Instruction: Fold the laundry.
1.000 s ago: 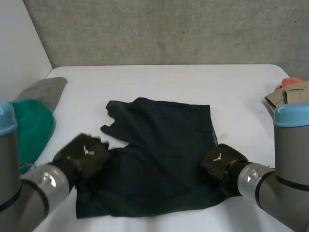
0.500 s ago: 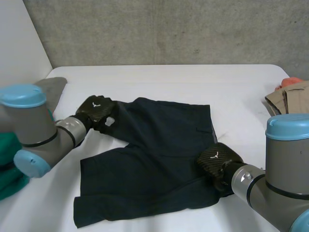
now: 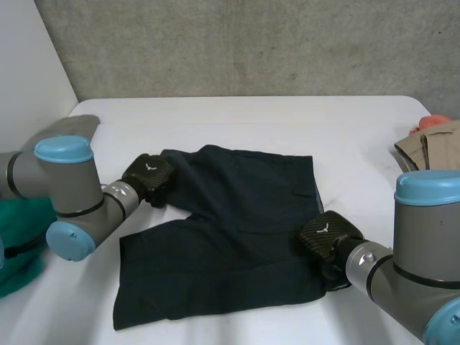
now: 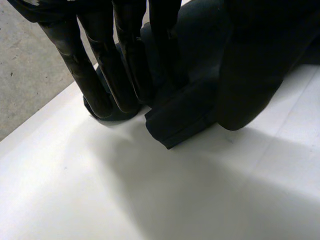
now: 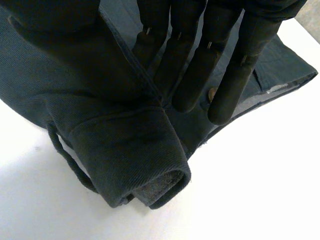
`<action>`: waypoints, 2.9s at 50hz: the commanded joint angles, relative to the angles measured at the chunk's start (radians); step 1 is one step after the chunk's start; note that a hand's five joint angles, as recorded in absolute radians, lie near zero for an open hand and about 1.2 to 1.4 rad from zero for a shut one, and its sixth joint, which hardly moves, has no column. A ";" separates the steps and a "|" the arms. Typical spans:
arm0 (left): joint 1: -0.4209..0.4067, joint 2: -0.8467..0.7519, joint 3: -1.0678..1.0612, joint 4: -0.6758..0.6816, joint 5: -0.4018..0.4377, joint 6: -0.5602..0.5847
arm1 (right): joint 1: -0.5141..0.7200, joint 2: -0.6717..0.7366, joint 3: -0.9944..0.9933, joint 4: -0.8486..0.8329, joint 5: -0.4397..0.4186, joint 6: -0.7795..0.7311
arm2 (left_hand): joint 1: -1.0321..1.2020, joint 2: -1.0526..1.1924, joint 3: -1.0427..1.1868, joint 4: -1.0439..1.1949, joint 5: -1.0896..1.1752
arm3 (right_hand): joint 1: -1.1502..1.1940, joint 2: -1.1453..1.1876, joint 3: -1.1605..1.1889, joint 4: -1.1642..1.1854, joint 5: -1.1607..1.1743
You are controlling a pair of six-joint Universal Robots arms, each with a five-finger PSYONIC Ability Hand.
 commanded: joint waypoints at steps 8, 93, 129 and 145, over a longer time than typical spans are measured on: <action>-0.026 0.009 0.014 -0.020 -0.220 0.157 | 0.008 -0.004 0.002 0.004 -0.002 0.001 | 0.605 0.608 0.607 0.607 0.608 | 0.296 0.210 0.199 0.195 0.196; -0.222 0.511 -0.367 -0.095 -0.404 0.043 | 0.057 -0.072 -0.168 0.017 0.063 0.010 | 0.605 0.608 0.607 0.607 0.608 | 0.296 0.210 0.199 0.195 0.196; -0.290 0.403 -0.283 0.228 -0.371 -0.008 | -0.018 0.048 -0.370 0.059 0.114 0.214 | -0.617 -0.614 -0.615 -0.614 -0.613 | -0.829 -0.915 -0.926 -0.930 -0.929; -0.288 0.465 -0.435 0.122 -0.332 -0.117 | -0.047 0.155 -0.175 -0.224 0.034 0.233 | -0.617 -0.614 -0.615 -0.614 -0.613 | -0.577 -0.662 -0.673 -0.677 -0.677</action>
